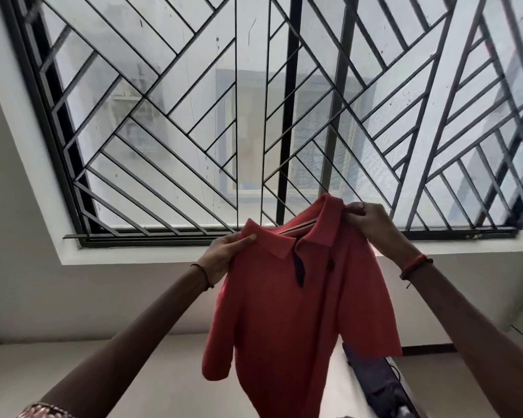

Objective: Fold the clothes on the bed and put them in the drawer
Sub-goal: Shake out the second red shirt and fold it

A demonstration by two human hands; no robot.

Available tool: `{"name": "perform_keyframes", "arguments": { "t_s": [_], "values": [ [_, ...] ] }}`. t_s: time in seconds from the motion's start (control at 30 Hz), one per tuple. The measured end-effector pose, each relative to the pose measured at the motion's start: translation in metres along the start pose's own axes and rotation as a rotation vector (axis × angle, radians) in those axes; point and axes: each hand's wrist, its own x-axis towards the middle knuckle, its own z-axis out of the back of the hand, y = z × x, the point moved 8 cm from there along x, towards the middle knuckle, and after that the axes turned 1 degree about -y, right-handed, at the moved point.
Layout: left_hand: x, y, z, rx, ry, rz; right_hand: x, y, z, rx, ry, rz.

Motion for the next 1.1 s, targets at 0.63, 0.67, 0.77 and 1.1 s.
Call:
{"name": "perform_keyframes", "arguments": {
  "t_s": [0.63,0.67,0.77,1.1],
  "values": [
    [-0.019,0.015,-0.049,0.386,-0.141,-0.446,-0.070,0.012,-0.095,-0.284,-0.132,-0.048],
    [-0.021,0.015,-0.053,0.388,-0.105,-0.445,-0.070,0.012,-0.094,-0.273,-0.140,-0.051],
    [-0.025,0.015,-0.058,0.422,-0.041,-0.442,-0.070,0.013,-0.089,-0.247,-0.179,-0.042],
    [-0.024,0.014,-0.052,0.414,0.033,-0.339,-0.074,0.017,-0.112,-0.075,0.129,0.076]
  ]
}}
